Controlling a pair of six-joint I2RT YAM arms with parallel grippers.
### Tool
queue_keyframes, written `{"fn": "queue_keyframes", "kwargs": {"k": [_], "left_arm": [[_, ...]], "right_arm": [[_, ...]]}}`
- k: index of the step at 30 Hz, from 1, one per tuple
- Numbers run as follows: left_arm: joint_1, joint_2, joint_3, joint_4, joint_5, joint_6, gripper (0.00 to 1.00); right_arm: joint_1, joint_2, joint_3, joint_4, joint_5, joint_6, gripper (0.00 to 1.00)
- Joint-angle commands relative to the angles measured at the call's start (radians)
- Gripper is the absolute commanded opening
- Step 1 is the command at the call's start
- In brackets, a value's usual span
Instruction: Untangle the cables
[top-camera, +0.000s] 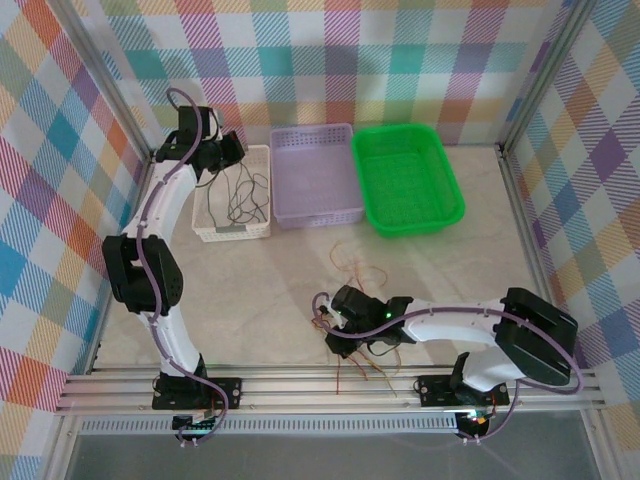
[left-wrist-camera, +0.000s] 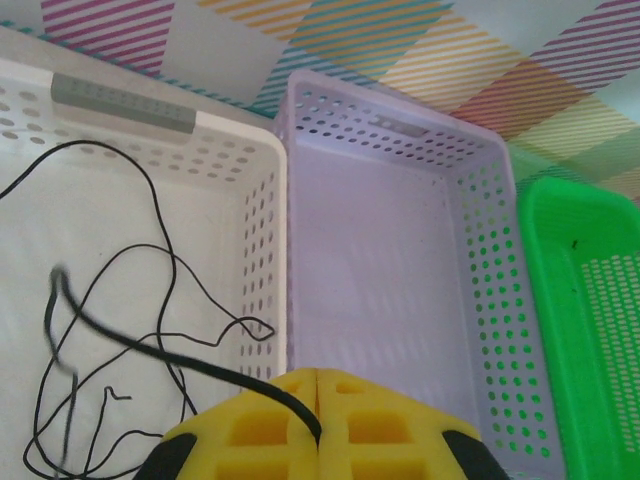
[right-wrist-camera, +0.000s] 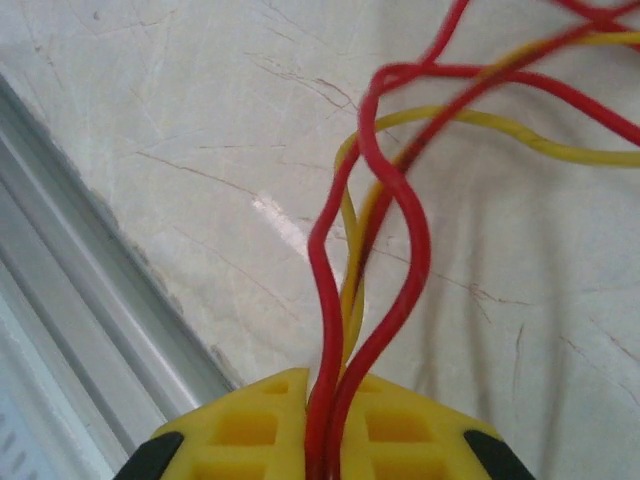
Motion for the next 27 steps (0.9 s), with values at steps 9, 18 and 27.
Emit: {"fn": "queue_keyframes", "kwargs": {"k": [9,18,27], "left_arm": [[0.015,0.070,-0.014,0.001,-0.021,-0.001,0.01],[0.015,0.119,-0.019,-0.012,-0.044,-0.005,0.15],[0.016,0.129,-0.013,-0.034,-0.049,-0.013,0.38]], "right_arm": [[0.005,-0.375,0.075,-0.068,0.004,-0.103,0.02],[0.005,-0.578,0.079,-0.108,-0.010,-0.106,0.00],[0.005,-0.715,0.045,-0.084,-0.014,-0.086,0.00]]}}
